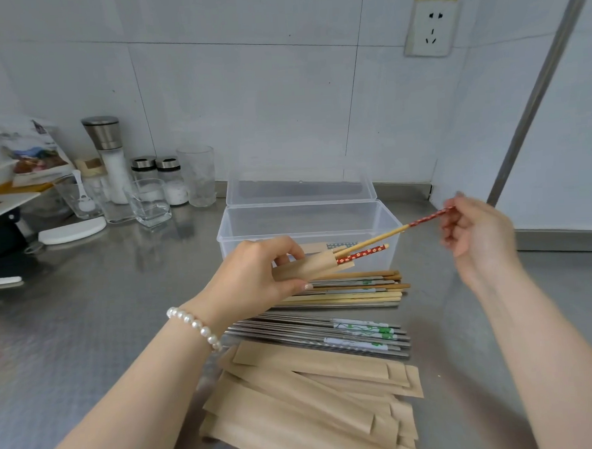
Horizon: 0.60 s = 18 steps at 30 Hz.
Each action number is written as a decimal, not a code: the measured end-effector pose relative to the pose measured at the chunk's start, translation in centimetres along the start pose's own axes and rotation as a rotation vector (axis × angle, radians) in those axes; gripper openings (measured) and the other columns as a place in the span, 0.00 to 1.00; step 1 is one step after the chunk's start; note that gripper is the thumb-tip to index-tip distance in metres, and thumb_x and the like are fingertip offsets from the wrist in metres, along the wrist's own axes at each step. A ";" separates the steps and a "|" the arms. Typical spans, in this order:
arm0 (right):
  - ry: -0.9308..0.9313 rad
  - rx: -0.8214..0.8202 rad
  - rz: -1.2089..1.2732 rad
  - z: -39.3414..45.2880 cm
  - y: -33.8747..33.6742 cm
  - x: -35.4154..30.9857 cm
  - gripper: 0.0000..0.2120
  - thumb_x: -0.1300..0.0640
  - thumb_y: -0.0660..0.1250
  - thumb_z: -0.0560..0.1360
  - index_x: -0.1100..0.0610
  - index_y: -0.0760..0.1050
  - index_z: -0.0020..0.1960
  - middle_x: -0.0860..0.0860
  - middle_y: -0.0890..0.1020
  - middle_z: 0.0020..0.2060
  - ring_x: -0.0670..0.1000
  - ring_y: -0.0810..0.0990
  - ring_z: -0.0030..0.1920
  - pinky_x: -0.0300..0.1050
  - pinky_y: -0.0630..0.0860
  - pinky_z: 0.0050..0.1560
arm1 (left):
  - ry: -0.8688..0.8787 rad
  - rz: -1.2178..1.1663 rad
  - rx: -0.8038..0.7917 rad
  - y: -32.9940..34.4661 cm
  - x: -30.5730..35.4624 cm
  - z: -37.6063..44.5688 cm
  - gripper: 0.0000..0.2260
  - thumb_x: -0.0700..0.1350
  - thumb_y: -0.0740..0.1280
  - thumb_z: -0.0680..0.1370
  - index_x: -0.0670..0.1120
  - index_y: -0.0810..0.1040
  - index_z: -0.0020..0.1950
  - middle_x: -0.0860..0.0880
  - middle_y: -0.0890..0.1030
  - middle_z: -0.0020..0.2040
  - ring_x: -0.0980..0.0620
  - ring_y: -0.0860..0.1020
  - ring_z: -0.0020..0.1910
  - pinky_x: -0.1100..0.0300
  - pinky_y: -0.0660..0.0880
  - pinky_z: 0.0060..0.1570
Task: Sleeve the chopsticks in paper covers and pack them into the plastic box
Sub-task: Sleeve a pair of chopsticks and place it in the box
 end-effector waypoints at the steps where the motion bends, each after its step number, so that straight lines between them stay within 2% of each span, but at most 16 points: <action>1: 0.058 -0.078 -0.085 -0.3 0.4 0.2 0.11 0.61 0.60 0.77 0.57 0.74 0.36 0.47 0.75 0.21 0.46 0.70 0.24 0.37 0.62 0.27 | 0.004 -0.001 0.006 0.0 0.0 0.0 0.13 0.51 0.75 0.66 0.54 0.77 0.48 0.58 0.75 0.35 0.58 0.72 0.35 0.56 0.73 0.38; 4: 0.203 -0.360 -0.325 -1.5 1.5 1.1 0.09 0.63 0.62 0.75 0.61 0.78 0.39 0.51 0.78 0.25 0.49 0.72 0.28 0.40 0.65 0.32 | 0.002 0.010 0.013 0.1 0.0 0.0 0.14 0.51 0.76 0.66 0.53 0.78 0.48 0.59 0.75 0.35 0.58 0.72 0.35 0.58 0.71 0.38; 6: 0.250 -0.463 -0.390 -2.3 2.1 1.6 0.07 0.64 0.64 0.74 0.62 0.80 0.42 0.53 0.81 0.28 0.50 0.75 0.29 0.41 0.68 0.33 | 0.003 0.031 0.009 0.1 0.1 0.0 0.14 0.51 0.76 0.66 0.53 0.78 0.48 0.60 0.74 0.34 0.59 0.72 0.35 0.60 0.69 0.37; 12: 0.320 -0.537 -0.387 -3.0 2.9 2.1 0.06 0.63 0.65 0.74 0.63 0.80 0.45 0.55 0.84 0.31 0.48 0.79 0.28 0.36 0.73 0.28 | 0.012 0.077 -0.002 0.0 0.1 0.0 0.14 0.52 0.75 0.66 0.53 0.78 0.48 0.59 0.74 0.35 0.60 0.71 0.33 0.64 0.67 0.34; 18: 0.345 -0.540 -0.351 -3.2 3.1 2.0 0.07 0.61 0.65 0.74 0.64 0.80 0.45 0.55 0.79 0.26 0.46 0.73 0.23 0.35 0.68 0.24 | 0.000 0.070 -0.002 -0.1 0.2 0.0 0.14 0.51 0.75 0.66 0.52 0.79 0.49 0.59 0.74 0.35 0.59 0.72 0.33 0.61 0.68 0.36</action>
Point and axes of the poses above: each hand's wrist, its own z-axis towards the middle knuckle, its own y-axis out of the palm, x = y × z, the point moved 1 cm from there along z, towards the middle knuckle
